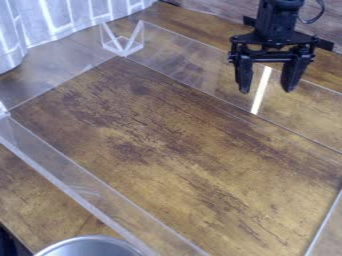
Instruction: Put the yellow object in the silver pot
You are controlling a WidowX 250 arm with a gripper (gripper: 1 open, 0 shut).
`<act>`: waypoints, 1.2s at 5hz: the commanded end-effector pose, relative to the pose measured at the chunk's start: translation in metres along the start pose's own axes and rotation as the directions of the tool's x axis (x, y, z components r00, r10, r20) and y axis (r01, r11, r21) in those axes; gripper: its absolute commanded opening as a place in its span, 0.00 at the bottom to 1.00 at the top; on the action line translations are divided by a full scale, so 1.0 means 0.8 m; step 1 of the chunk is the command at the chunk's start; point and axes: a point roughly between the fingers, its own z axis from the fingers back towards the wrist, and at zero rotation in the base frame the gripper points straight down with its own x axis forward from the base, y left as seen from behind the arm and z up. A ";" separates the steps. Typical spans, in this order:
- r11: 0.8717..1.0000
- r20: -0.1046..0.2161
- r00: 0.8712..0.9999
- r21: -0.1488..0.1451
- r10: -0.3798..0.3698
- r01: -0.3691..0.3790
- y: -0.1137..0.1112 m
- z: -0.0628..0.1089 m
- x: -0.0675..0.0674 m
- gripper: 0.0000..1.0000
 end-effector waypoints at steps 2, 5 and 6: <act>0.998 0.053 0.998 -0.058 -0.031 0.034 -0.009 0.029 -0.001 1.00; 1.000 0.050 0.999 -0.027 0.010 -0.008 -0.011 0.004 -0.001 1.00; 1.000 0.052 0.999 -0.024 0.015 -0.013 -0.013 -0.001 -0.004 1.00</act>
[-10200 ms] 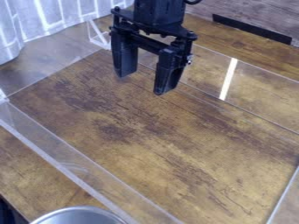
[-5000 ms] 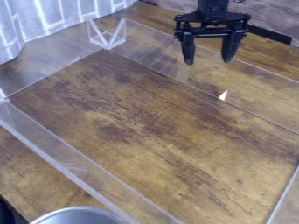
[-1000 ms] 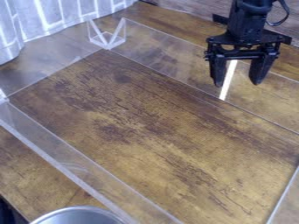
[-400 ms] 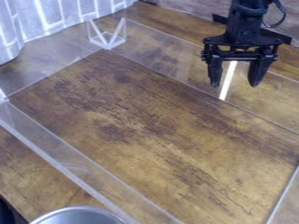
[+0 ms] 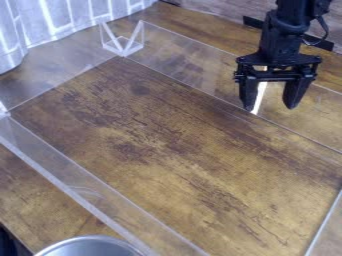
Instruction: Put the yellow object in the silver pot
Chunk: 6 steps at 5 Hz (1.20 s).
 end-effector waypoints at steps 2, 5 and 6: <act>0.999 0.034 0.999 -0.034 0.004 -0.003 -0.008 0.014 -0.006 1.00; 0.999 0.034 0.999 -0.045 -0.003 0.005 0.006 -0.015 0.009 0.00; 0.999 0.034 0.999 -0.042 0.024 -0.023 0.013 -0.027 0.017 0.00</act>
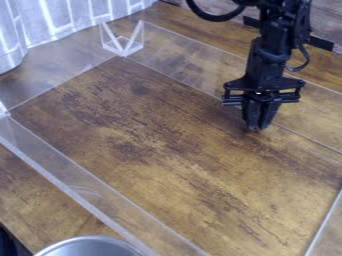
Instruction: Put the yellow object in the silver pot
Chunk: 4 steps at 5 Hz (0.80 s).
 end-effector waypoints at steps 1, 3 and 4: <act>0.998 0.031 0.999 -0.052 0.033 -0.031 0.005 0.030 0.020 0.00; 0.994 0.016 0.999 -0.108 -0.033 0.034 0.007 0.084 0.033 0.00; 0.993 0.007 0.998 -0.099 -0.056 0.057 0.016 0.079 0.025 1.00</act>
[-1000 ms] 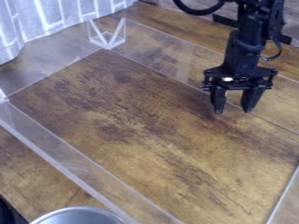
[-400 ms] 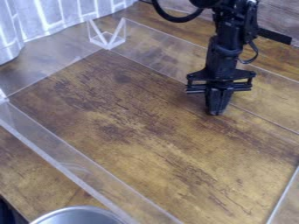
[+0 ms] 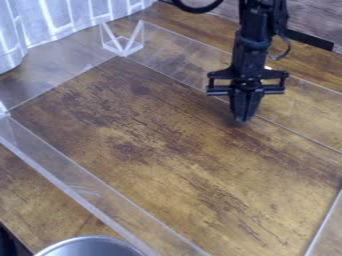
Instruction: Put the yellow object in the silver pot
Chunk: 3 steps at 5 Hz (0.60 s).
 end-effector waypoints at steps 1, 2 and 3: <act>0.997 0.081 0.997 -0.080 -0.004 0.010 0.004 0.055 0.005 1.00; 0.989 0.081 0.991 -0.097 -0.105 0.113 -0.003 0.065 0.009 1.00; 0.972 0.091 0.978 -0.128 -0.189 0.200 -0.010 0.081 0.015 1.00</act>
